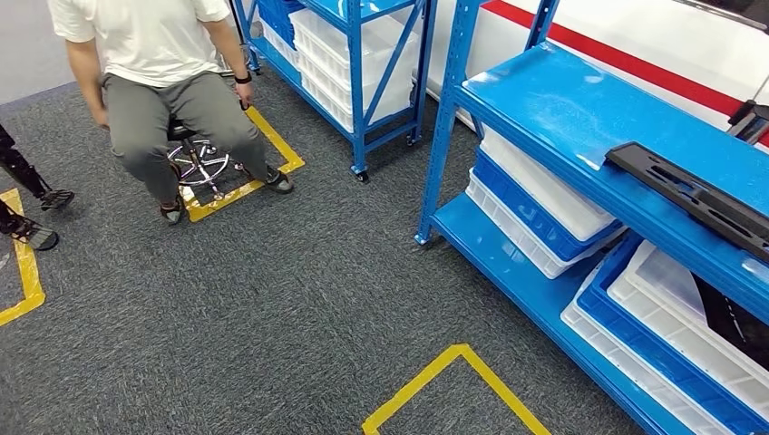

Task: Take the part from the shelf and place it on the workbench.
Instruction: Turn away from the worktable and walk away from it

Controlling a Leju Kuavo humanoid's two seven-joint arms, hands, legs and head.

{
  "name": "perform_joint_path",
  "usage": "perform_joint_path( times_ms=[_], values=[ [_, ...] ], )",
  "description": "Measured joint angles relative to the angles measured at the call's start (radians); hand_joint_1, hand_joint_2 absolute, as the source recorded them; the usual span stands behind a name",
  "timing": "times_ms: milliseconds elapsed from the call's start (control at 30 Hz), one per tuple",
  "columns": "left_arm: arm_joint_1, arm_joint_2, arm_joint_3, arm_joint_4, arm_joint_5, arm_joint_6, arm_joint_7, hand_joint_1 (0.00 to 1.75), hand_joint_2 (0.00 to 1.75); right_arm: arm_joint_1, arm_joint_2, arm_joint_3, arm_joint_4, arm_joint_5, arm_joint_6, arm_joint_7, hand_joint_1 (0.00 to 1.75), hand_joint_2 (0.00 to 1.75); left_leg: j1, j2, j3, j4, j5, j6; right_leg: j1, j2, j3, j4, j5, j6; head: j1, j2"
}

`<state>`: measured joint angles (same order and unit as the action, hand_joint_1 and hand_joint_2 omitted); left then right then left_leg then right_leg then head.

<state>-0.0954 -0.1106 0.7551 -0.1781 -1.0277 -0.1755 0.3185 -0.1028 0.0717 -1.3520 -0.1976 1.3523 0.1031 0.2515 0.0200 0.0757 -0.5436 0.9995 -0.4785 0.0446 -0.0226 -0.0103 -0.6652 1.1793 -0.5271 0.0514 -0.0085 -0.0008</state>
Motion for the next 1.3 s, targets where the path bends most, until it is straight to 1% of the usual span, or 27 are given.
perform_joint_path(
  times_ms=[67,100,133,167,200,233,300,333,400,433,467,500,567,633,700,767,833,900,933,967,1000,1033,1067,1133,1200,1233,1300],
  values=[
    [-0.002,0.001,0.001,0.000,-0.001,0.000,0.000,0.00,0.00,-0.001,0.000,0.000,0.000,-0.001,0.000,-0.001,0.00,1.75,-0.002,0.021,0.009,0.001,-0.008,-0.013,-0.001,-0.053,0.072,-0.131,0.046,0.007,0.001,0.000],
    [-0.004,0.001,0.001,0.000,-0.002,0.000,0.000,0.00,0.00,-0.001,0.000,0.000,0.000,-0.001,-0.001,-0.001,0.00,1.75,-0.004,0.031,0.015,0.001,-0.013,-0.022,0.002,-0.071,0.091,-0.166,0.058,0.002,0.000,0.000],
    [-0.006,0.002,0.001,0.000,-0.002,0.000,0.000,0.00,0.00,-0.002,0.000,0.000,0.000,-0.002,-0.001,-0.001,0.00,1.75,-0.006,0.040,0.021,0.001,-0.017,-0.029,0.007,-0.076,0.094,-0.173,0.062,-0.005,-0.001,0.000],
    [-0.008,0.002,0.001,0.000,-0.002,0.000,0.000,0.00,0.00,-0.002,0.000,0.000,0.000,-0.002,-0.001,-0.001,0.00,1.75,-0.005,0.051,0.027,-0.001,-0.022,-0.036,0.011,-0.065,0.092,-0.174,0.063,-0.013,-0.002,0.000],
    [-0.011,0.002,0.001,0.000,-0.003,0.000,0.000,0.00,0.00,-0.002,0.000,0.000,0.000,-0.003,0.000,-0.001,0.00,1.75,-0.002,0.057,0.032,-0.001,-0.026,-0.043,0.007,-0.050,0.094,-0.174,0.063,-0.021,-0.004,0.000],
    [-0.014,0.002,0.001,0.000,-0.003,0.000,0.000,0.00,0.00,-0.001,0.000,0.000,0.000,-0.004,0.000,-0.001,0.00,1.75,0.002,0.048,0.034,0.006,-0.035,-0.050,0.003,-0.037,0.096,-0.175,0.064,-0.028,-0.005,0.000],
    [-0.016,0.002,0.001,0.000,-0.005,0.001,0.000,0.00,0.00,-0.002,0.001,0.000,0.000,-0.004,-0.001,-0.002,0.00,1.75,0.008,-0.006,0.009,0.076,-0.086,-0.058,-0.005,-0.012,0.101,-0.176,0.068,-0.043,-0.009,0.000],
    [-0.016,0.002,0.001,0.000,-0.007,0.001,0.000,0.00,0.00,-0.003,0.002,0.000,0.000,-0.004,-0.001,-0.002,0.00,1.75,0.008,-0.038,-0.020,0.141,-0.124,-0.058,-0.003,0.001,0.100,-0.176,0.070,-0.048,-0.011,0.000],
    [-0.012,0.002,0.001,0.000,-0.009,0.002,-0.001,0.00,0.00,-0.004,0.004,0.000,0.000,-0.005,-0.001,-0.005,0.00,1.75,0.008,-0.069,-0.083,0.266,-0.177,-0.056,0.003,0.030,0.098,-0.175,0.071,-0.055,-0.011,0.000],
    [-0.012,0.003,0.001,0.000,-0.010,0.002,-0.001,0.00,0.00,-0.004,0.004,0.000,0.000,-0.006,-0.001,-0.006,0.00,1.75,0.008,-0.074,-0.098,0.289,-0.174,-0.054,0.005,0.046,0.099,-0.174,0.071,-0.056,-0.011,0.000],
    [-0.012,0.003,0.001,0.000,-0.011,0.002,-0.001,0.00,0.00,-0.004,0.005,0.000,0.000,-0.008,-0.002,-0.008,0.00,1.75,0.008,-0.078,-0.095,0.272,-0.149,-0.051,0.006,0.062,0.101,-0.174,0.071,-0.056,-0.011,0.000],
    [-0.013,0.003,0.001,0.000,-0.012,0.002,-0.001,0.00,0.00,-0.004,0.006,0.000,0.000,-0.009,-0.002,-0.009,0.00,1.75,0.009,-0.085,-0.076,0.219,-0.108,-0.047,0.007,0.077,0.103,-0.174,0.071,-0.055,-0.011,0.000],
    [-0.014,0.004,0.001,0.000,-0.014,0.002,-0.001,0.00,0.00,-0.005,0.008,0.000,0.000,-0.010,-0.004,-0.012,0.00,1.75,0.010,-0.126,-0.025,0.086,-0.037,-0.040,0.009,0.105,0.105,-0.172,0.070,-0.053,-0.011,0.000],
    [-0.016,0.004,0.001,0.000,-0.015,0.002,-0.001,0.00,0.00,-0.005,0.010,0.000,0.000,-0.010,-0.005,-0.014,0.00,1.75,0.007,-0.150,-0.001,0.022,-0.016,-0.036,0.011,0.127,0.097,-0.171,0.072,-0.045,-0.010,0.000],
    [-0.020,0.003,0.001,0.000,-0.016,0.002,-0.002,0.00,0.00,-0.002,0.010,0.000,0.000,-0.010,-0.007,-0.016,0.00,1.75,0.001,-0.131,0.001,0.015,-0.013,-0.028,0.012,0.144,0.087,-0.174,0.077,-0.030,-0.010,0.000],
    [-0.024,0.000,0.002,-0.001,-0.017,0.002,-0.003,0.00,0.00,0.002,0.009,0.000,0.000,-0.011,-0.011,-0.016,0.00,1.75,0.001,-0.108,0.006,0.001,-0.004,-0.013,0.013,0.111,0.067,-0.149,0.065,-0.023,-0.008,0.000],
    [-0.024,0.000,0.002,-0.001,-0.017,0.002,-0.004,0.00,0.00,-0.001,0.009,0.000,0.000,-0.011,-0.012,-0.016,0.00,1.75,0.000,-0.079,0.008,-0.007,0.001,-0.002,0.013,0.050,0.013,-0.047,0.017,-0.028,-0.002,0.000],
    [-0.022,0.000,0.002,0.000,-0.017,0.002,-0.004,0.00,0.00,-0.003,0.010,0.000,0.000,-0.011,-0.012,-0.017,0.00,1.75,-0.002,-0.049,0.007,-0.007,0.000,0.001,0.011,0.028,-0.053,0.081,-0.031,-0.028,0.001,0.000],
    [-0.022,0.000,0.002,0.000,-0.017,0.002,-0.004,0.00,0.00,-0.002,0.010,0.000,0.000,-0.011,-0.012,-0.017,0.00,1.75,-0.003,-0.034,0.007,-0.007,-0.001,0.000,0.010,0.024,-0.066,0.109,-0.037,-0.023,0.001,0.000],
    [-0.022,0.000,0.002,0.000,-0.017,0.001,-0.004,0.00,0.00,-0.001,0.009,-0.001,0.000,-0.011,-0.012,-0.018,0.00,1.75,-0.002,-0.021,0.007,-0.006,-0.002,-0.001,0.008,0.020,-0.058,0.099,-0.028,-0.015,0.001,0.000],
    [-0.022,-0.001,0.002,0.000,-0.017,0.001,-0.004,0.00,0.00,0.000,0.009,-0.001,0.000,-0.011,-0.013,-0.018,0.00,1.75,-0.001,-0.008,0.009,-0.006,-0.004,-0.004,0.005,0.010,-0.029,0.049,-0.006,-0.005,0.001,0.000],
    [-0.022,-0.001,0.002,0.000,-0.017,0.000,-0.004,0.00,0.00,0.000,0.009,-0.001,0.000,-0.011,-0.013,-0.018,0.00,1.75,-0.001,0.003,0.012,-0.005,-0.007,-0.008,0.003,-0.012,0.015,-0.026,0.020,0.004,0.001,0.000],
    [-0.022,-0.001,0.002,0.000,-0.017,0.000,-0.004,0.00,0.00,-0.001,0.008,-0.001,0.000,-0.011,-0.013,-0.018,0.00,1.75,-0.003,0.013,0.016,-0.004,-0.011,-0.014,0.004,-0.040,0.055,-0.095,0.041,0.006,0.003,0.000],
    [-0.023,0.000,0.002,0.000,-0.017,0.000,-0.004,0.00,0.00,-0.003,0.007,-0.001,0.000,-0.012,-0.012,-0.018,0.00,1.75,-0.009,0.033,0.026,-0.003,-0.019,-0.028,0.009,-0.071,0.098,-0.169,0.059,-0.006,0.000,0.000],
    [-0.026,0.001,0.002,0.000,-0.018,0.000,-0.005,0.00,0.00,-0.003,0.007,-0.001,0.000,-0.013,-0.012,-0.018,0.00,1.75,-0.008,0.055,0.036,-0.004,-0.026,-0.040,0.013,-0.051,0.097,-0.172,0.059,-0.025,-0.004,0.000],
    [-0.027,0.001,0.002,0.000,-0.018,0.000,-0.005,0.00,0.00,-0.002,0.007,-0.001,0.000,-0.013,-0.012,-0.018,0.00,1.75,-0.005,0.053,0.040,-0.001,-0.032,-0.046,0.010,-0.038,0.098,-0.173,0.059,-0.032,-0.005,0.000],
    [-0.028,0.001,0.002,0.000,-0.018,0.000,-0.005,0.00,0.00,-0.002,0.008,-0.001,0.000,-0.013,-0.012,-0.018,0.00,1.75,0.002,0.008,0.025,0.046,-0.071,-0.056,0.003,-0.013,0.104,-0.175,0.063,-0.047,-0.008,0.000]
  ],
)
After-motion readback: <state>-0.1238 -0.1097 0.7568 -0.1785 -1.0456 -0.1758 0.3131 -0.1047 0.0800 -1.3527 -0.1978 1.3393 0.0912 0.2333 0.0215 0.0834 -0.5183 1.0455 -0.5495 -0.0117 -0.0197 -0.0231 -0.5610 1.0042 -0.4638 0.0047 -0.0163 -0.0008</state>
